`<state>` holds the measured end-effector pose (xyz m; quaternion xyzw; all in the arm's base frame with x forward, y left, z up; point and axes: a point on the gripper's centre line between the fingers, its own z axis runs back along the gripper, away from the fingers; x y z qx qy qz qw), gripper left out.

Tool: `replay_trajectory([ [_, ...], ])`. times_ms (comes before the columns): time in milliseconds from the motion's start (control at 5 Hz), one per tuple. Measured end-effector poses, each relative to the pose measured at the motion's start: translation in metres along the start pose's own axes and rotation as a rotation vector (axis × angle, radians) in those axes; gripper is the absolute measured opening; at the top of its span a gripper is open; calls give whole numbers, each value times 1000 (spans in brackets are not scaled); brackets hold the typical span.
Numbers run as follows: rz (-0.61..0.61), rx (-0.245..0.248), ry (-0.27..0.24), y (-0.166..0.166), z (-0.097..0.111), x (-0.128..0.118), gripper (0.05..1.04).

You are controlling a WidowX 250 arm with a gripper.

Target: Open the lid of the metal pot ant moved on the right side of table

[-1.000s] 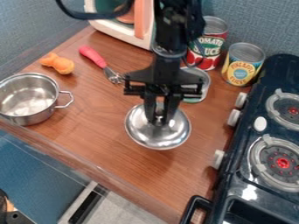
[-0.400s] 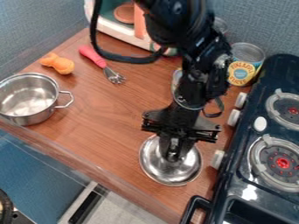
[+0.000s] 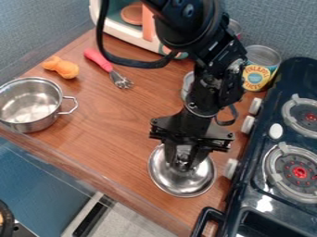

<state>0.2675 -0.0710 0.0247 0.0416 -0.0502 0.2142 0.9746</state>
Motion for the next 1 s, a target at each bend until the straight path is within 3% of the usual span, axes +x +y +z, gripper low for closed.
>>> replay_trajectory([
  [200, 21, 4, 5, 6, 1, 5, 925],
  [400, 35, 21, 20, 11, 2, 7, 1003],
  [600, 70, -5, -11, 20, 21, 17, 1001],
  [800, 125, -69, -50, 30, 42, 30, 1001],
  [1000, 173, -129, -70, 52, 50, 48, 1001],
])
